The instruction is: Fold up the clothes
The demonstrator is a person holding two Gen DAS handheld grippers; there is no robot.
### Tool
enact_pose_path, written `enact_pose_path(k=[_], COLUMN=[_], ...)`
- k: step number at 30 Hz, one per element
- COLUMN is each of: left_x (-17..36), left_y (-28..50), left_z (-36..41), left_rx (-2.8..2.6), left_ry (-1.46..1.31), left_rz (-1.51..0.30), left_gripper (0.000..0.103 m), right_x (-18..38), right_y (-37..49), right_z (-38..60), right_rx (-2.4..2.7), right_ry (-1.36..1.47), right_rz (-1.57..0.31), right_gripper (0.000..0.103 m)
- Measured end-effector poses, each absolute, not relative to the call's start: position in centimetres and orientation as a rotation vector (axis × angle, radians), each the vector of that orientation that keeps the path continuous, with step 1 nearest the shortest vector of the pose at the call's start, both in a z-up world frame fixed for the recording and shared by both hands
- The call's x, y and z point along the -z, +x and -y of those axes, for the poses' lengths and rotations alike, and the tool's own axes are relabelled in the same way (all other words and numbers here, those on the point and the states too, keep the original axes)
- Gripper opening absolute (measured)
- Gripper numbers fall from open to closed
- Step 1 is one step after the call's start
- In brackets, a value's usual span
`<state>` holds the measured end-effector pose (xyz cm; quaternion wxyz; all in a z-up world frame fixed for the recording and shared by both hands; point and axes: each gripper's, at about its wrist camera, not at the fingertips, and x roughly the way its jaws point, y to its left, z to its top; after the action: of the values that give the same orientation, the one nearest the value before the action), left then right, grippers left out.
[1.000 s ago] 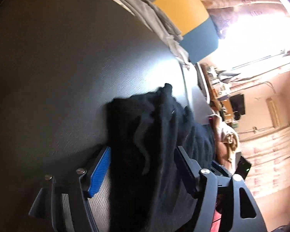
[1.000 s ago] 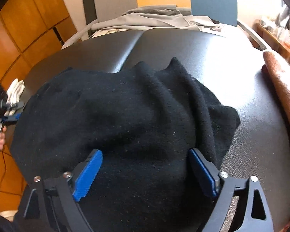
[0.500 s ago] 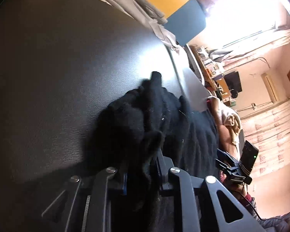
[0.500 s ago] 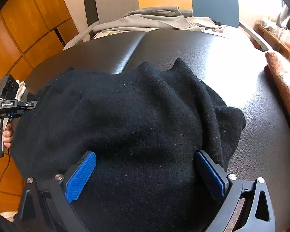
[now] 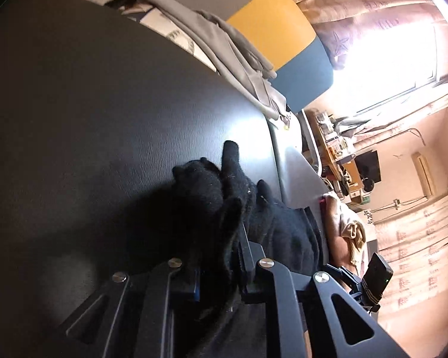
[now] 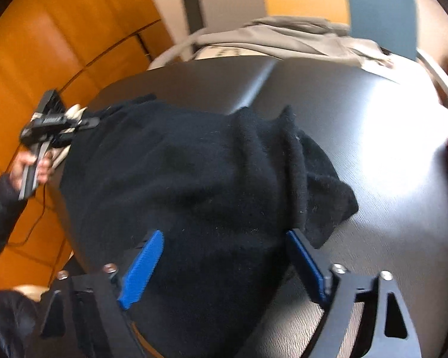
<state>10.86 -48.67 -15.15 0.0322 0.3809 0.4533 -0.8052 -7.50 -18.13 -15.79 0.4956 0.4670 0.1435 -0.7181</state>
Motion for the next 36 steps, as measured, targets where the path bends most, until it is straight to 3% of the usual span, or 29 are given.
enact_pose_path(k=[6,11,22,36], left_x=[11.8,9.0,4.2,11.8], left_y=[11.2,10.6,4.7,-6.1], left_z=[48.0,45.6,36.3,25.4], left_rx=[2.482,2.487,2.476,2.229], left_ry=[1.167,1.133,1.034,1.306], left_rz=[-1.37,-1.469,-1.649,-1.624], left_gripper=[0.016,0.016,0.016,0.018], right_x=[16.8,18.0,19.0,19.7], right_y=[-8.4,-8.8,-10.6,-11.8], right_z=[20.7,20.6,17.8,12.5], right_rx=[1.655,1.631,1.605,1.583], right_ry=[1.096,1.085,1.087,1.055], right_rz=[-0.466,-0.5,-0.227,-0.077], right_gripper=[0.078,0.079,0.082,0.082])
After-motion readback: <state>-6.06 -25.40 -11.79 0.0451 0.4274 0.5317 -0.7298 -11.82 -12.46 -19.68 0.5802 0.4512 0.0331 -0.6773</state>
